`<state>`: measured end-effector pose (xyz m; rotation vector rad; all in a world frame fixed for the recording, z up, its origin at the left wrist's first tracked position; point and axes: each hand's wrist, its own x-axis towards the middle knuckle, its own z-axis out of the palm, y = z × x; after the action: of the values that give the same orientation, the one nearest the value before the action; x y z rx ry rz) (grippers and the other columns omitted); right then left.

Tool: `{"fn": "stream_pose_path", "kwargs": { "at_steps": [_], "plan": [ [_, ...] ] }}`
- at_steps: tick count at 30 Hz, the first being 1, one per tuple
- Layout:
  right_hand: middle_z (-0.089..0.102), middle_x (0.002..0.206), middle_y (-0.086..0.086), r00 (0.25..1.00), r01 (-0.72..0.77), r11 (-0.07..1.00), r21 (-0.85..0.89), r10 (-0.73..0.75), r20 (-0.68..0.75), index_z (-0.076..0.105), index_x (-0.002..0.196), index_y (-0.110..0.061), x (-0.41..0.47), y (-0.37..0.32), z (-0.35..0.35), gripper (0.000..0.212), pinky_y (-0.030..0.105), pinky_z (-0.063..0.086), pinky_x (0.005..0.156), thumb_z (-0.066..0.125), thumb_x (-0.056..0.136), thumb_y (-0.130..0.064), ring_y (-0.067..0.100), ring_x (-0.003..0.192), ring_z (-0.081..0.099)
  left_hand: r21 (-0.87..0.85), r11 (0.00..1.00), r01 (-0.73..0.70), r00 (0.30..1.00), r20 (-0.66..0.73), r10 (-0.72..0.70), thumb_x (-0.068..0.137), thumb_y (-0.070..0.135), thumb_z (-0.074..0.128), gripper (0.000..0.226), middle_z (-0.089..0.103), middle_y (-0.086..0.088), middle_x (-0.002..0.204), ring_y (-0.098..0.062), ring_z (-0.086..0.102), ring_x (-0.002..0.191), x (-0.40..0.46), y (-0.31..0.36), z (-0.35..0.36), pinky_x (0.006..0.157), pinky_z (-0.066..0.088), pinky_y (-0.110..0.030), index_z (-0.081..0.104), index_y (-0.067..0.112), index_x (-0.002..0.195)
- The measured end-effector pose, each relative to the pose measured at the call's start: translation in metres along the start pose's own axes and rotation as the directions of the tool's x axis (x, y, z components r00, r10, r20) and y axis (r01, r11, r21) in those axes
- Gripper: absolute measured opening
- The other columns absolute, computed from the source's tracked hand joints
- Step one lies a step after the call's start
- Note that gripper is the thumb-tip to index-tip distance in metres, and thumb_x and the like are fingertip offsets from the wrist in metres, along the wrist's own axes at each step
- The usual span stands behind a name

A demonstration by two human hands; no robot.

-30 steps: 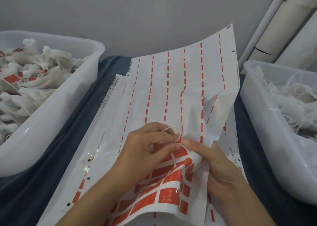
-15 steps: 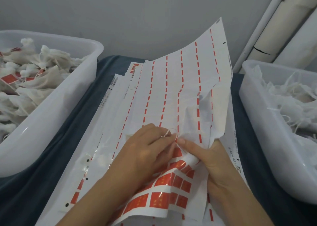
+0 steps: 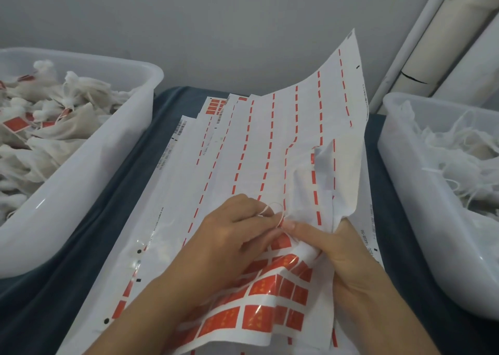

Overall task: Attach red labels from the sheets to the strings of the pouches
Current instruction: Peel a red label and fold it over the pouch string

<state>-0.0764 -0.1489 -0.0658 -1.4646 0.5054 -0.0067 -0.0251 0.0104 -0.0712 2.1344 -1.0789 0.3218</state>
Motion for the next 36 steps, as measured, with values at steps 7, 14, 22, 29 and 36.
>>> {"fn": "stream_pose_path", "kwargs": {
  "at_steps": [7, 14, 22, 29, 36],
  "plan": [
    [0.071, 0.089, 0.004, 1.0, -0.006, 1.0, -0.028, 0.007, 0.002, 0.054, 0.097, -0.03, -0.001, -0.002, 0.002, 0.059, 0.046, 0.058, 0.072, 0.073, 0.042, -0.038, 0.028, 0.079, 0.069, 0.03, 0.999, -0.029, 0.999, -0.034, 0.03, 0.072, 0.019, 0.066, 0.021, 0.071, -0.002, 0.083, -0.012, 0.065, 0.075, 0.0, -0.002, 0.003, 0.072, 0.052, -0.014, 0.075, 0.01, 0.09],
    [0.073, 0.07, 0.002, 0.994, -0.005, 0.988, 0.157, -0.012, 0.109, 0.059, 0.094, -0.027, -0.005, -0.006, -0.001, 0.046, 0.027, 0.053, 0.044, 0.072, 0.05, -0.022, 0.021, 0.061, 0.071, -0.301, 0.906, 0.297, 0.949, -0.011, -0.315, 0.075, 0.053, 0.052, 0.028, 0.051, 0.03, 0.092, 0.007, 0.055, 0.083, 0.005, 0.007, -0.001, 0.072, 0.044, -0.001, 0.063, 0.038, 0.095],
    [0.074, 0.082, 0.0, 0.999, 0.009, 0.996, 0.092, -0.013, 0.049, 0.06, 0.101, -0.031, 0.002, 0.002, 0.001, 0.053, 0.034, 0.058, 0.054, 0.076, 0.052, -0.032, 0.023, 0.07, 0.072, -0.297, 0.87, 0.395, 0.917, 0.063, -0.395, 0.081, 0.034, 0.064, 0.023, 0.048, 0.034, 0.091, 0.005, 0.055, 0.087, 0.006, 0.004, 0.004, 0.074, 0.043, 0.0, 0.053, 0.053, 0.08],
    [0.073, 0.088, 0.005, 0.999, -0.032, 0.996, 0.081, 0.035, -0.036, 0.059, 0.104, -0.029, 0.001, 0.007, 0.003, 0.058, 0.049, 0.058, 0.069, 0.075, 0.049, -0.035, 0.031, 0.075, 0.071, -0.242, 0.897, 0.37, 0.928, 0.039, -0.371, 0.081, 0.038, 0.063, 0.022, 0.04, 0.039, 0.094, 0.009, 0.049, 0.091, 0.003, 0.005, 0.007, 0.077, 0.041, 0.0, 0.049, 0.053, 0.086],
    [0.074, 0.077, 0.003, 1.0, -0.022, 0.983, 0.18, 0.02, 0.014, 0.062, 0.094, -0.027, -0.002, 0.002, 0.004, 0.046, 0.034, 0.057, 0.051, 0.074, 0.049, -0.031, 0.022, 0.065, 0.071, -0.315, 0.885, 0.342, 0.931, -0.014, -0.365, 0.071, 0.045, 0.056, 0.012, 0.048, 0.034, 0.092, 0.003, 0.056, 0.087, 0.004, 0.009, 0.003, 0.078, 0.043, -0.001, 0.051, 0.053, 0.079]
  ]
}}
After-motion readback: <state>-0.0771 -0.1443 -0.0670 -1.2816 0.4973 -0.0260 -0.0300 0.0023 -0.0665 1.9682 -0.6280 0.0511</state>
